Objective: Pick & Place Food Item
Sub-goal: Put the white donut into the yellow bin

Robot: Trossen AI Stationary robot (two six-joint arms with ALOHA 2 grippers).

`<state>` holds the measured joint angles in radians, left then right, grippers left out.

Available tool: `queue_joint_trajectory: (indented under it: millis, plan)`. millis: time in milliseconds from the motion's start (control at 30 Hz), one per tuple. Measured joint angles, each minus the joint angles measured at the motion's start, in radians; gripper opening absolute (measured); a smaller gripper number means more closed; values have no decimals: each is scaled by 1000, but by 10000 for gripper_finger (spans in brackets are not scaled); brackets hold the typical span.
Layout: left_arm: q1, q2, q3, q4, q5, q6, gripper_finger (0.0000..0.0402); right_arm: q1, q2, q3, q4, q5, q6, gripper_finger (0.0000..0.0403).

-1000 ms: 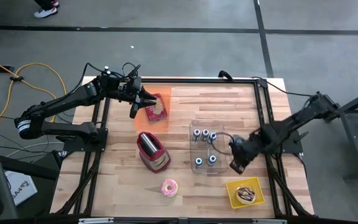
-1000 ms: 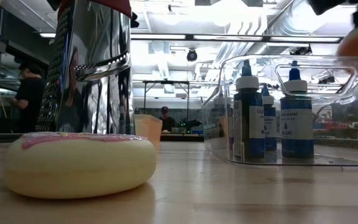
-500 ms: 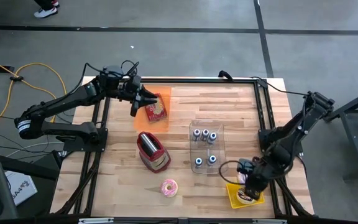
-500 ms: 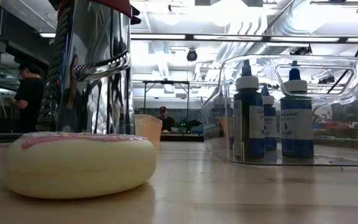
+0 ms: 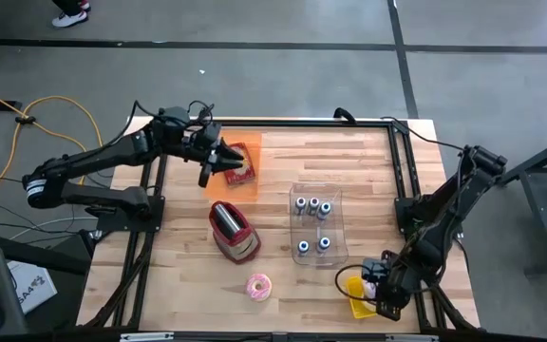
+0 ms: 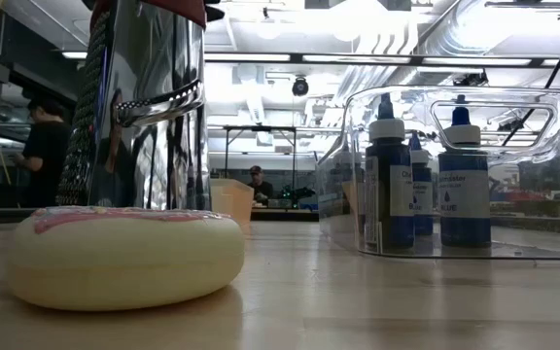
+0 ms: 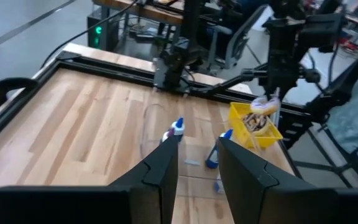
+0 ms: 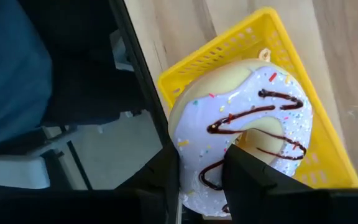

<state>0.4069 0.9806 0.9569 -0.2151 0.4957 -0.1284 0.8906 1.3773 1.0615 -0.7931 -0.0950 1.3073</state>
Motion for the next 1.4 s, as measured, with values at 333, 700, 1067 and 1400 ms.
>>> queue_joint_trajectory:
  millis: [333,700,1067,1400]
  plan:
    - [-70,0,0,35,0,0,108,1,105,0,3,-46,-82,93]
    - [-97,0,0,37,0,4,108,6,151,0,-50,-80,-82,93]
    - [-97,0,0,37,0,6,108,6,151,0,-64,-80,-74,132]
    - [-97,0,0,37,0,6,108,6,151,0,-64,-91,-74,158]
